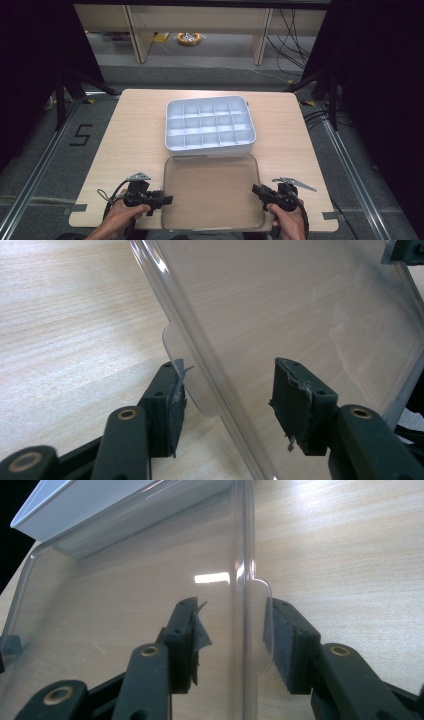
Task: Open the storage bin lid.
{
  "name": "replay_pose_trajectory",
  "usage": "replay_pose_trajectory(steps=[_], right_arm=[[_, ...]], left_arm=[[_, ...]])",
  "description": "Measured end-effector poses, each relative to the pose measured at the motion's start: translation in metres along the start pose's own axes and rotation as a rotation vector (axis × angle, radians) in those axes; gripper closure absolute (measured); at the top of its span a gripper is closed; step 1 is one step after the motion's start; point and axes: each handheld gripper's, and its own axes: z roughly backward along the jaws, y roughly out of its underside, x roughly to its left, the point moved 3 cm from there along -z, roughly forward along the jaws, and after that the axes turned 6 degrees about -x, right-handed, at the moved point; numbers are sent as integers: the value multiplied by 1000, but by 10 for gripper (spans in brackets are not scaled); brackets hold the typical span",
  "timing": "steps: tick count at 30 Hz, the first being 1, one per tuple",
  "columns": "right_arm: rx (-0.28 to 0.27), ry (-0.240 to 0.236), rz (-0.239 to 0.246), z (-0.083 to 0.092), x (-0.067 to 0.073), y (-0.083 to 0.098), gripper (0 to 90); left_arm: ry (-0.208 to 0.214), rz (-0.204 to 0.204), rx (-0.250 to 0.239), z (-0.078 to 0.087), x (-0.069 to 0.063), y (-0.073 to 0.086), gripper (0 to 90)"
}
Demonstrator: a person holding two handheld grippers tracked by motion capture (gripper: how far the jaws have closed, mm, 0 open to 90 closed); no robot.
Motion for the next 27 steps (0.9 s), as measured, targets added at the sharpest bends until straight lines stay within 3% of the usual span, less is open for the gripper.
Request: replay_pose_trajectory(steps=[5,6,7,8,9,10,16,17,20,21,22,23,25,26,27], right_arm=[[16,6,4,-1,0,1,576],[-8,0,52,-2,-3,0,576],[12,4,-10,-1,1,1,575],[-6,-2,45,-3,-3,0,573],[2,-5,52,-3,-3,0,572],[18,3,-4,-3,0,1,572],[14,8,0,-5,-1,1,558],[34,-1,-7,-4,-1,1,555],[17,-3,-9,-7,-2,1,520],[39,-1,-45,-7,-1,2,514],[36,4,-49,-9,-3,2,512],[88,10,-132,-6,2,1,504],[89,5,-129,-5,2,0,473],[17,2,-85,-10,-2,-1,436],[27,30,-78,-7,-5,-3,459]], left_arm=[[-3,1,2,0,0,0,467],[-4,2,1,0,0,0,466],[-5,3,1,0,0,0,466],[-5,3,1,0,0,0,465],[-6,3,-2,0,0,0,464],[-7,3,-3,0,0,0,461],[-13,-2,-5,-1,0,-1,450],[-14,-1,-7,-1,-1,-1,448],[-17,-10,-7,-2,-1,-1,434],[-16,0,-11,-2,-2,-1,423],[-18,3,-12,-2,-2,-2,403],[-34,-5,-12,-2,-1,-2,366],[-63,-5,-42,1,0,-5,326],[-63,-8,-53,4,2,-8,317],[-65,-6,-65,6,3,-9,310]])
